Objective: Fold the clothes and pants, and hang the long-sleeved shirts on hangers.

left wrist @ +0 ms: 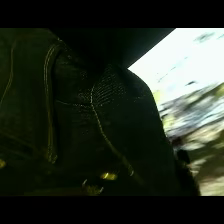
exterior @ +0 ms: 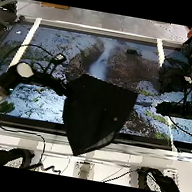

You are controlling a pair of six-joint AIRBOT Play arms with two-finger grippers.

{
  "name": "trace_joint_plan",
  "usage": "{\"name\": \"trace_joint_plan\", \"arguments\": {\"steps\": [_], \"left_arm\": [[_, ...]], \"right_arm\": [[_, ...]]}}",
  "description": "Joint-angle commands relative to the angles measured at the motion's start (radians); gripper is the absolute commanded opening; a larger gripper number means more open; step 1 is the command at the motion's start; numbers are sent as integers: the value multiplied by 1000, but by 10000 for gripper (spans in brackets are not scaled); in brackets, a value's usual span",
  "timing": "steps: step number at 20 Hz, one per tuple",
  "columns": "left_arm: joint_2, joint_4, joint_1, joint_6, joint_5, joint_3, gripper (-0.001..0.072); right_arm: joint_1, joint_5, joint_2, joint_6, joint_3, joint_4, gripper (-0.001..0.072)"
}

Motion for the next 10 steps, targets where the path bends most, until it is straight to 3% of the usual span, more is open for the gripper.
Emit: {"name": "trace_joint_plan", "arguments": {"steps": [1, 6, 10], "left_arm": [[55, 110, 85, -150, -69, -47, 15], [124, 108, 145, -175, -76, -343, 15], [172, 106, 144, -176, -76, -455, 15]], "right_arm": [[1, -33, -4, 1, -18, -8, 11], [1, 24, -3, 0, -132, 39, 10], [3, 161, 3, -107, -303, 341, 10]]}}
